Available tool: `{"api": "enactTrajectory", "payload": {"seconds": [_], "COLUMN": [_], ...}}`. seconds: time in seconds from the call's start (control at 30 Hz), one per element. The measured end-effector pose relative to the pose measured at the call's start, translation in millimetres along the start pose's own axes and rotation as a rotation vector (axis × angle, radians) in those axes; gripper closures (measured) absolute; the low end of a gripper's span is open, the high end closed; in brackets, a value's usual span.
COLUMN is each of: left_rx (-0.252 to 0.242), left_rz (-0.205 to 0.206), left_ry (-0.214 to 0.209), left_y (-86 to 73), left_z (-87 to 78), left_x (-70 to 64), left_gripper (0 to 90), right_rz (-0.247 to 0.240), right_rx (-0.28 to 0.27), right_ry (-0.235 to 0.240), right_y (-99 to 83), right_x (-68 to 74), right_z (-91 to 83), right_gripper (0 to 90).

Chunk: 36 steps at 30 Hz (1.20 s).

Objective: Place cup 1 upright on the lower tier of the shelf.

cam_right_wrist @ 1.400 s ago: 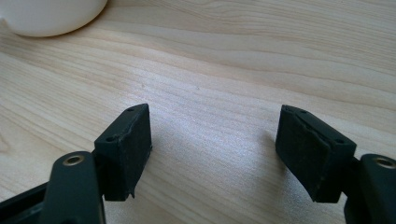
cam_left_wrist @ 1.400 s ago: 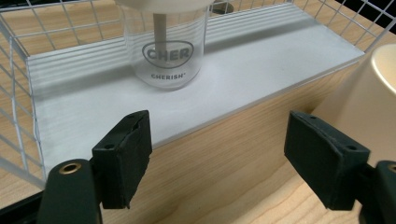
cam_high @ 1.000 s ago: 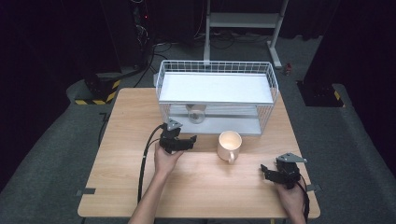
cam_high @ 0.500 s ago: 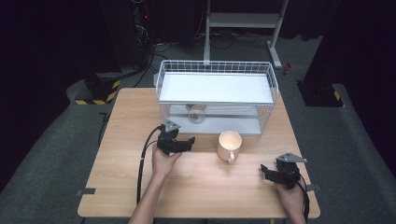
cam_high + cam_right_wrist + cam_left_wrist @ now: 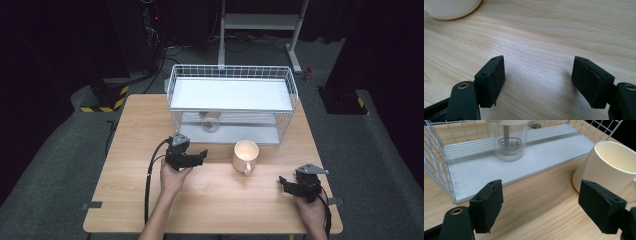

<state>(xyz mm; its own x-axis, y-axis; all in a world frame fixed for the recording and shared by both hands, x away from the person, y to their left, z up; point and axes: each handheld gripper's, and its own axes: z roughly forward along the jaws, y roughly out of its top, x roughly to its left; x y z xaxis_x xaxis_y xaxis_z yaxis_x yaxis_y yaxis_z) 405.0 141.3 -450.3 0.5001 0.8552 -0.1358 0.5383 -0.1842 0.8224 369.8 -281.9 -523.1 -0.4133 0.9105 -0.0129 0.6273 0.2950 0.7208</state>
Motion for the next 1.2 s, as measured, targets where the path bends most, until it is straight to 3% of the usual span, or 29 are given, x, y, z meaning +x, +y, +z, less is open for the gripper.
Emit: {"api": "enactTrajectory", "payload": {"seconds": [0.07,0.17,0.3,0.77,1.2], "left_rx": [-0.001,-0.01,-0.011,-0.041,-0.038], "left_rz": [-0.003,-0.036,-0.038,-0.025,-0.013], "left_ry": [-0.002,-0.039,-0.04,-0.024,-0.006], "left_y": [-0.8,-3.8,-6.8,-15.4,-30.0], "left_z": [-0.8,-4.5,-8.2,-23.6,-32.9], "left_x": [-0.1,1.4,1.2,-3.7,-7.4], "left_gripper": [20.3,20.3,20.3,20.9,21.0], "right_rz": [0.0,0.0,0.001,0.0,0.0], "right_rx": [0.0,0.0,0.001,0.0,0.0], "right_ry": [0.0,0.0,0.0,0.0,0.0], "right_y": [0.0,0.0,0.0,0.0,0.0], "right_x": [0.0,0.0,0.1,0.0,0.0], "right_z": [0.0,0.0,0.0,0.0,0.0], "right_gripper": [27.0,27.0,27.0,27.0,27.0]}}
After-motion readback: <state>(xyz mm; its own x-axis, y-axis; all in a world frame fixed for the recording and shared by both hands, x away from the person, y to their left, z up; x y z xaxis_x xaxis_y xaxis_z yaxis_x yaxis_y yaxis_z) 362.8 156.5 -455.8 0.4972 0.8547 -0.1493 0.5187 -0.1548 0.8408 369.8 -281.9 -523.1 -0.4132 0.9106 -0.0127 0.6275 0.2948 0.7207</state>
